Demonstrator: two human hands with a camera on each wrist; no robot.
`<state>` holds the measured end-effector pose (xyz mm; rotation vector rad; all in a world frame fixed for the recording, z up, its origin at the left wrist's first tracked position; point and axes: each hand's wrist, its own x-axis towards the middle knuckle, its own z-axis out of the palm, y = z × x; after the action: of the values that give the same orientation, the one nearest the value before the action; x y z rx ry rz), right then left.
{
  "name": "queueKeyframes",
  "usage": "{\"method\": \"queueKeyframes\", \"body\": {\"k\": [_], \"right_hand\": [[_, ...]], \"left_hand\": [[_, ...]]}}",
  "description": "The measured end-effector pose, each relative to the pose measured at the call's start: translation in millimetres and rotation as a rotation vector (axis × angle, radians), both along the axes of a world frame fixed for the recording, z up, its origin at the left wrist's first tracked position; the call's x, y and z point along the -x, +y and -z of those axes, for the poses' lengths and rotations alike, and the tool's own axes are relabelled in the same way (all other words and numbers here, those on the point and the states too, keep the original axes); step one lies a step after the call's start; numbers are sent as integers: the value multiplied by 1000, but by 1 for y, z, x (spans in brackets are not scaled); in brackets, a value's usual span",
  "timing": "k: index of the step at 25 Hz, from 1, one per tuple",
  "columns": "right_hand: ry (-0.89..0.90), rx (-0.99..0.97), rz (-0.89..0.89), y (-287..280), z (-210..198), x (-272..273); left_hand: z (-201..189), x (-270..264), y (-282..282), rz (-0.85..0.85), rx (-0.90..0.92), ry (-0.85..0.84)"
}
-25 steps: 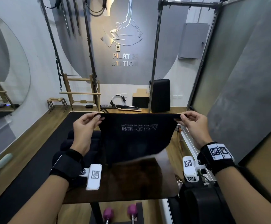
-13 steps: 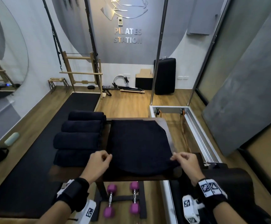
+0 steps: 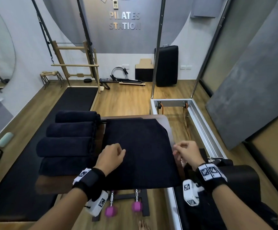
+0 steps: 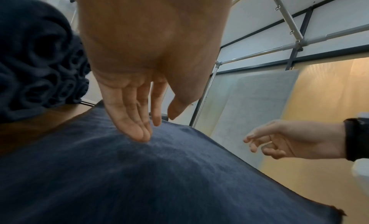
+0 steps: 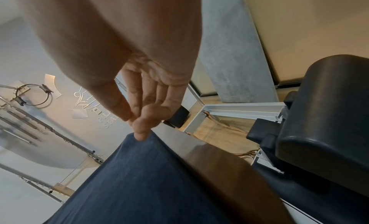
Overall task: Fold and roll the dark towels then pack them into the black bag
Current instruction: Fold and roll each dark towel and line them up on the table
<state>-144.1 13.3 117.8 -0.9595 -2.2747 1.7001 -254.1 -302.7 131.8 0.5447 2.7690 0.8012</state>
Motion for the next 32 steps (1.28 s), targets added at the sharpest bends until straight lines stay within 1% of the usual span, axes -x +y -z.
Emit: {"method": "queueKeyframes", "body": {"k": [1, 2, 4, 5, 8, 10, 13, 15, 17, 19, 23, 25, 26, 27, 29, 30, 32], "right_hand": [[-5, 2, 27, 4, -1, 17], [-15, 5, 54, 6, -1, 34], [-20, 8, 80, 11, -1, 69], [-23, -26, 68, 12, 1, 86], [-65, -237, -24, 12, 4, 127], [-118, -343, -48, 9, 10, 146], [-200, -449, -62, 7, 20, 163], [-211, -504, -45, 9, 27, 168], [-190, -497, -14, 14, 34, 168], [-147, -441, -25, 21, 38, 166], [-89, -370, -112, 31, 38, 164], [-55, -301, -94, 33, 34, 165], [-31, -206, -46, 36, 30, 165], [4, -52, 12, 40, 25, 164], [94, 341, 86, 45, 14, 160], [151, 483, 114, 48, 10, 158], [290, 614, 226, 54, 8, 156]], "left_hand": [[2, 9, 13, 39, -48, -3], [5, 17, 26, 88, -60, -10], [16, 32, 51, 175, 28, -10], [21, 39, 61, 193, 81, 3], [32, 62, 86, 224, 224, 23], [37, 78, 97, 261, 355, -58], [45, 96, 100, 253, 419, -299], [49, 100, 97, 265, 432, -361], [51, 100, 97, 275, 426, -378], [50, 98, 98, 275, 416, -380], [45, 96, 98, 291, 450, -392], [43, 96, 97, 308, 456, -413], [43, 97, 97, 312, 454, -422], [42, 97, 97, 313, 451, -426], [43, 97, 96, 314, 448, -427], [43, 97, 96, 316, 447, -423], [44, 96, 96, 316, 448, -420]]}}
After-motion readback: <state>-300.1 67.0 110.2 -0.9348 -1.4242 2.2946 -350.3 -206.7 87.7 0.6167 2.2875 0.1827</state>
